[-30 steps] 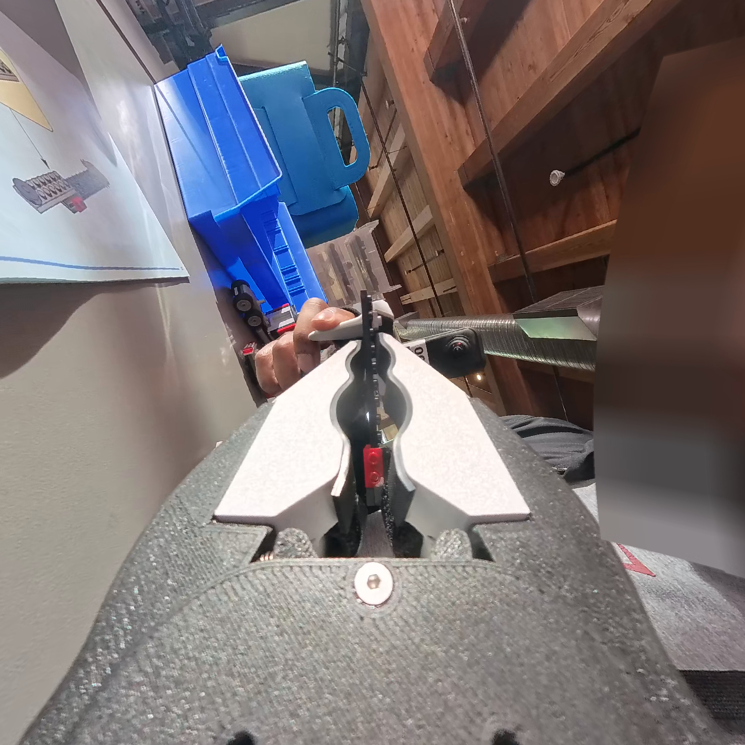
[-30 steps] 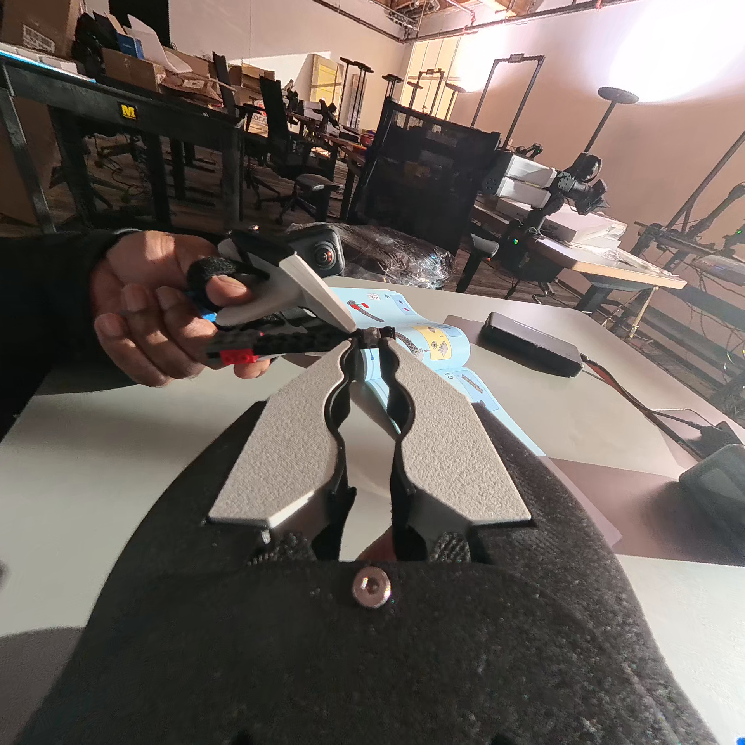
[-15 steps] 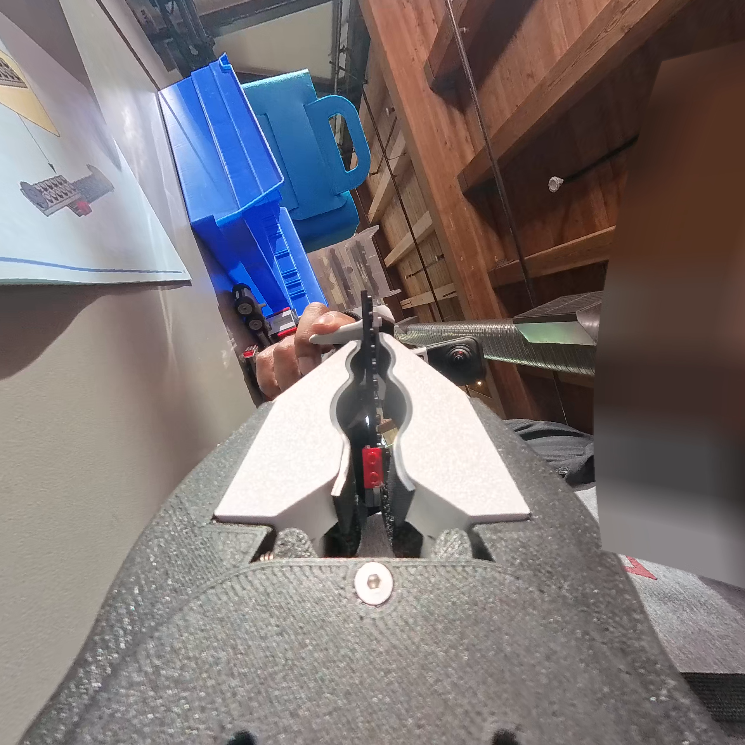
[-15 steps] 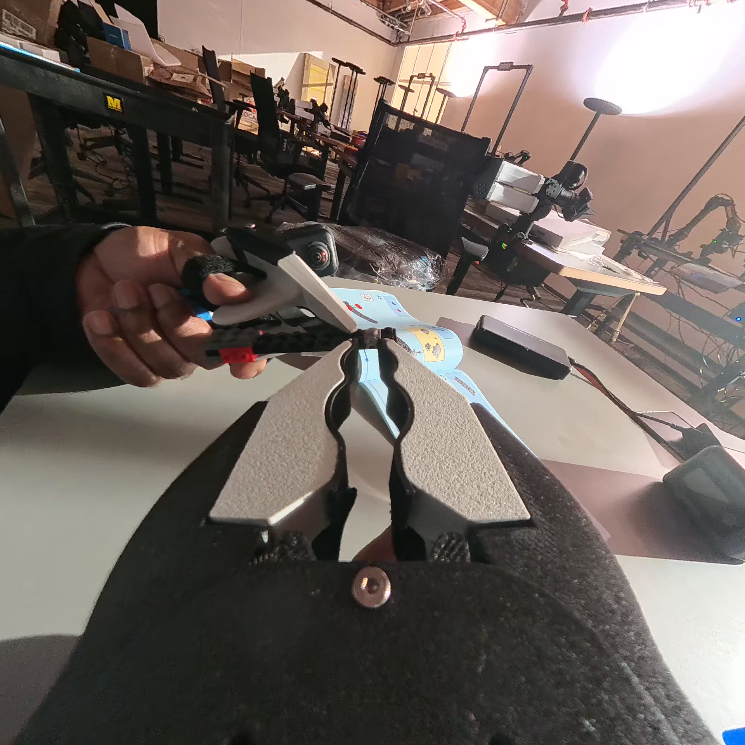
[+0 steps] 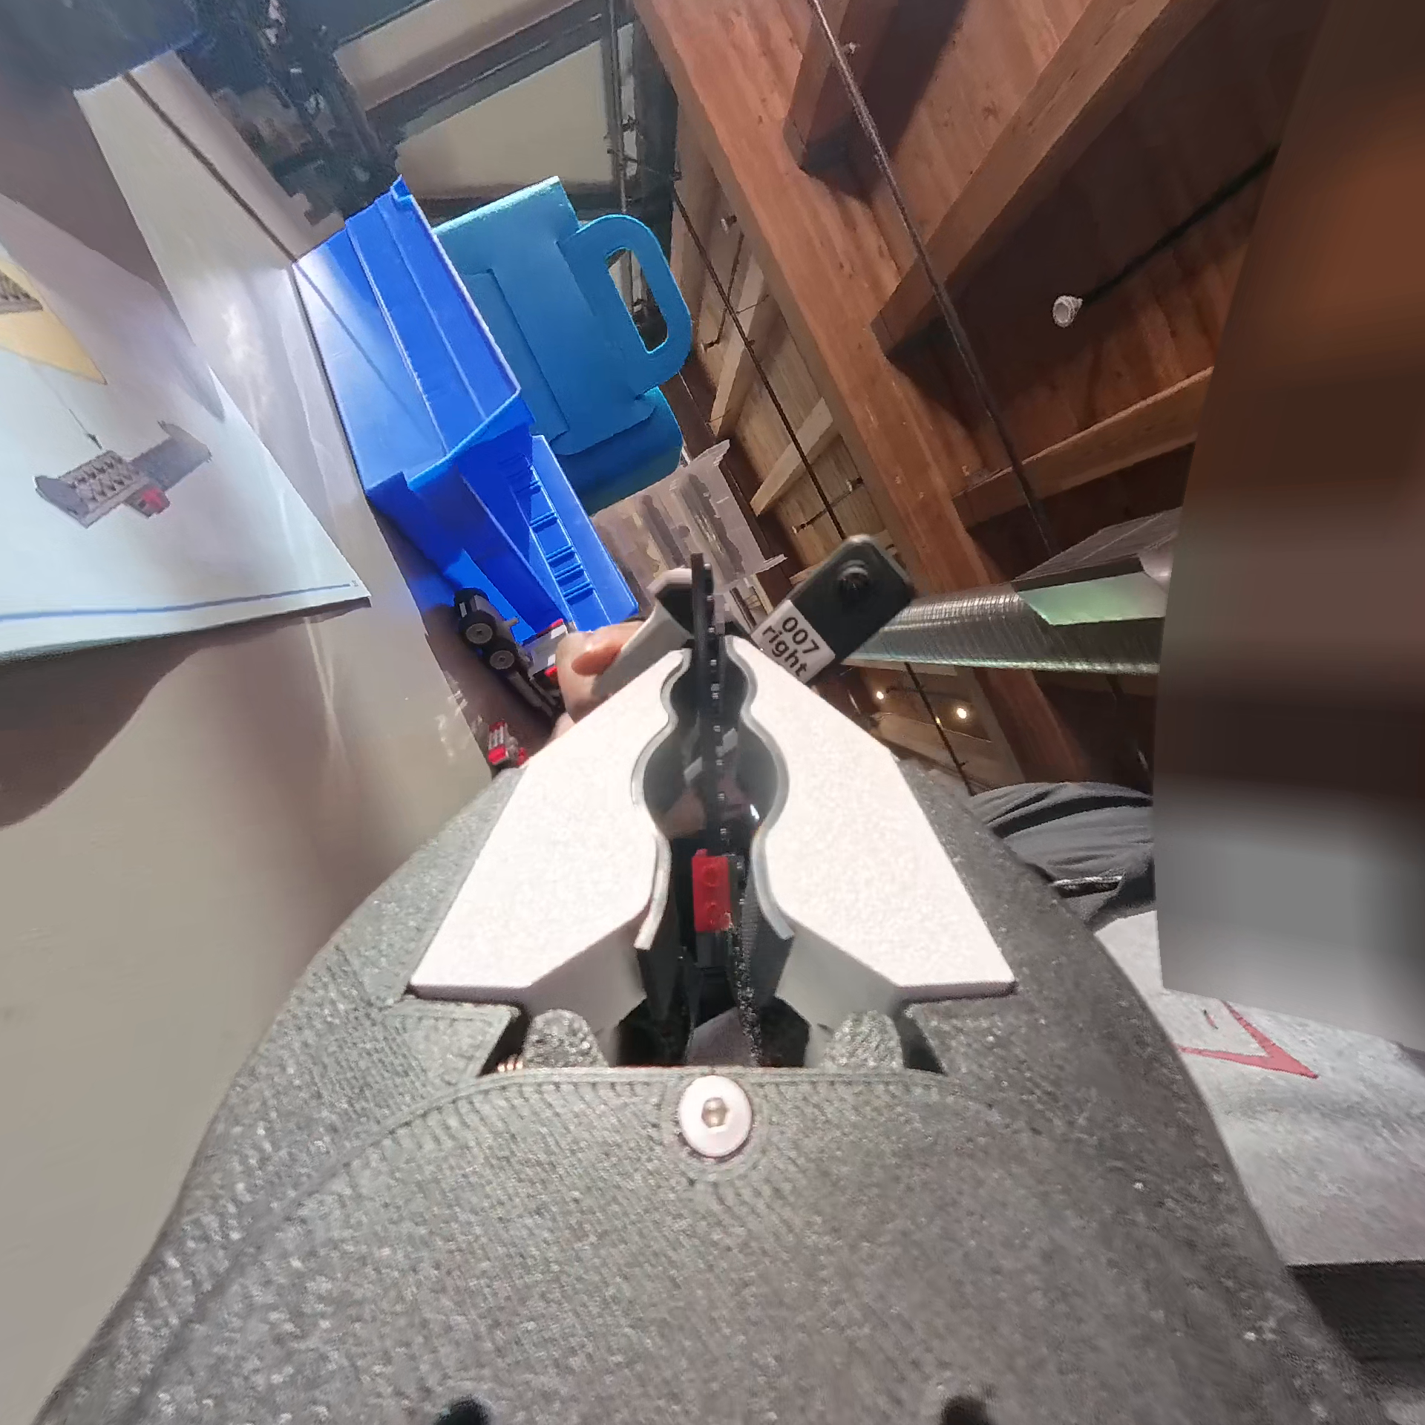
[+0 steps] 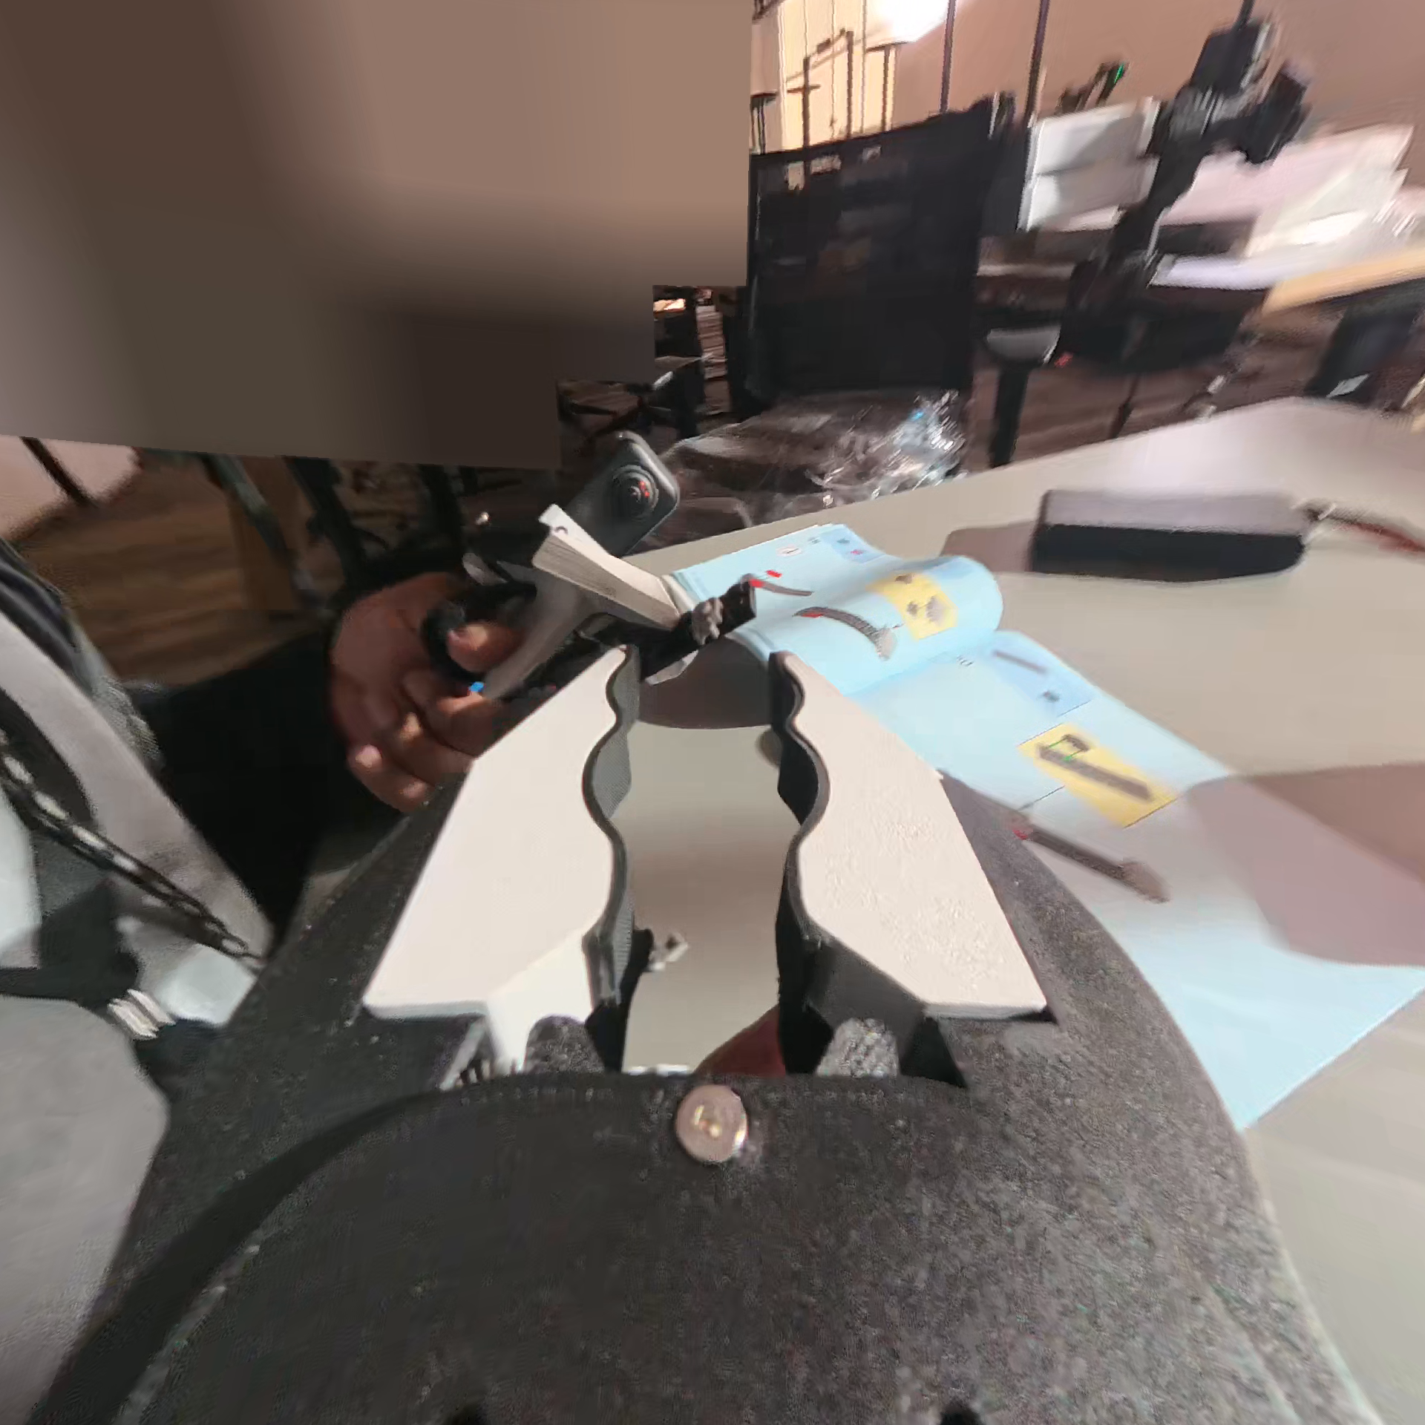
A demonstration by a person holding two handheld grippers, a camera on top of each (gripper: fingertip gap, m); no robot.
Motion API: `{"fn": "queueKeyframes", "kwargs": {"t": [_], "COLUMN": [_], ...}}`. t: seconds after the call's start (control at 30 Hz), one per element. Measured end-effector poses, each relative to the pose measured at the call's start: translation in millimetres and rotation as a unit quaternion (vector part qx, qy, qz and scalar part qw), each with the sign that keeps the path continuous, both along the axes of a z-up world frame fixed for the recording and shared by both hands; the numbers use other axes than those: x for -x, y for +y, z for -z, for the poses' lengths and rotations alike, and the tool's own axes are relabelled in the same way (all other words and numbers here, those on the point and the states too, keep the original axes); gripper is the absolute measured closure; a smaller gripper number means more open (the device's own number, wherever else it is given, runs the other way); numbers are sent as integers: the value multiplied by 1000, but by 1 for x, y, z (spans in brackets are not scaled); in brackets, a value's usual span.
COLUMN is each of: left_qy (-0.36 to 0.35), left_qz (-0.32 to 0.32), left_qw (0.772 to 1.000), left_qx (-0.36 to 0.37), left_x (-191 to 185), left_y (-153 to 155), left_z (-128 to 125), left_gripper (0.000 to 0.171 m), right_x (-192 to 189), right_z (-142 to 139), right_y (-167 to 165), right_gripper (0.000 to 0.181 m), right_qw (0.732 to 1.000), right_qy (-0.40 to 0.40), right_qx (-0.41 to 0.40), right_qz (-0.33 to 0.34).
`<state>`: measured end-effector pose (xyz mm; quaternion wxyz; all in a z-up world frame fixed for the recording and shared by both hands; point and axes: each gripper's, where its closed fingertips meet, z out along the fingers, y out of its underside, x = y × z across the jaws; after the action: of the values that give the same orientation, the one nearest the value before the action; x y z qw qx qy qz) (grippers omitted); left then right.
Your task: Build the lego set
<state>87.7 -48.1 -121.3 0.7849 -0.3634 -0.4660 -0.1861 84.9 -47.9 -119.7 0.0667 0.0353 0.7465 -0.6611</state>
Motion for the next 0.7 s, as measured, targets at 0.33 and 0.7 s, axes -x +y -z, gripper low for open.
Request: {"fn": "queueKeyframes", "kwargs": {"t": [0.33, 0.7], "left_qy": [122, 160], "left_qz": [-4, 13], "left_qw": [989, 982], "left_qx": [81, 102], "left_x": [-14, -22], "left_y": [8, 16], "left_z": [-16, -19], "left_gripper": [166, 166], "right_x": [-16, -23], "right_z": [-23, -26], "right_y": [-3, 3], "right_gripper": [157, 171], "right_qw": [981, 976], "right_qy": [-184, -195], "right_qx": [39, 60], "right_qz": [-48, -70]}}
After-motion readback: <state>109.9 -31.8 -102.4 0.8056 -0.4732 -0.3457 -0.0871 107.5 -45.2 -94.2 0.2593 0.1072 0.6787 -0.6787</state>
